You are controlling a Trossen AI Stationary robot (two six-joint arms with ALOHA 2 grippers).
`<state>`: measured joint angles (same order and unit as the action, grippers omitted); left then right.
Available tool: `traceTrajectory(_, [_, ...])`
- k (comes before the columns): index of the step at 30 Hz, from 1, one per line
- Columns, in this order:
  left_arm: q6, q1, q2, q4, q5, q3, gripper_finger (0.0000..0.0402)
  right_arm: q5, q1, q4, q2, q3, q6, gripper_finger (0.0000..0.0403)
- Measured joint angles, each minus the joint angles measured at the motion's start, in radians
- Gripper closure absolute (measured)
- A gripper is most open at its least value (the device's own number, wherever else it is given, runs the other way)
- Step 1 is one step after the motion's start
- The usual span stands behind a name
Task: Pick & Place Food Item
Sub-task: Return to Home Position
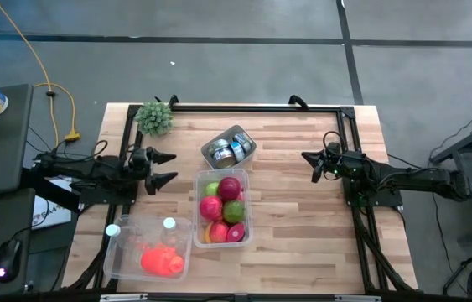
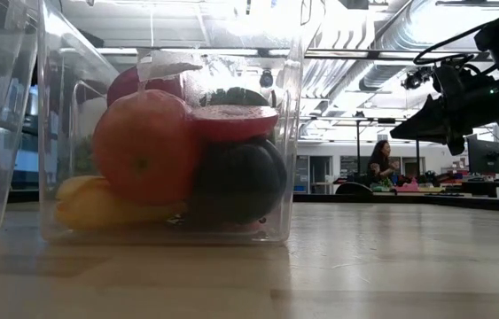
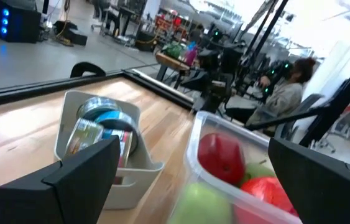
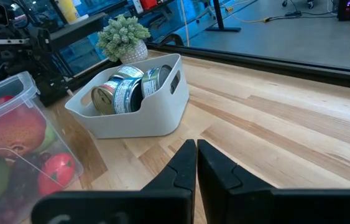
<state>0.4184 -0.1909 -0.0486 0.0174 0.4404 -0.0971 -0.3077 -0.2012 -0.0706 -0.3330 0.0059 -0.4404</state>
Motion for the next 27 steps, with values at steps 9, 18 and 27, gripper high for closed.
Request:
traceTrajectory(9, [0.001, 0.0, 0.0, -0.014, 0.0, -0.003, 0.0003, 0.0, 0.0, 0.0, 0.0, 0.0, 0.0, 0.04])
traceTrajectory(18, [0.0, 0.0, 0.0, -0.014, 0.001, -0.004, 0.0003, 0.0, 0.0, 0.0, 0.0, 0.0, 0.0, 0.04])
traceTrajectory(27, [0.001, 0.0, 0.0, -0.015, 0.001, -0.006, 0.0003, 0.0, 0.0, 0.0, 0.0, 0.0, 0.0, 0.04])
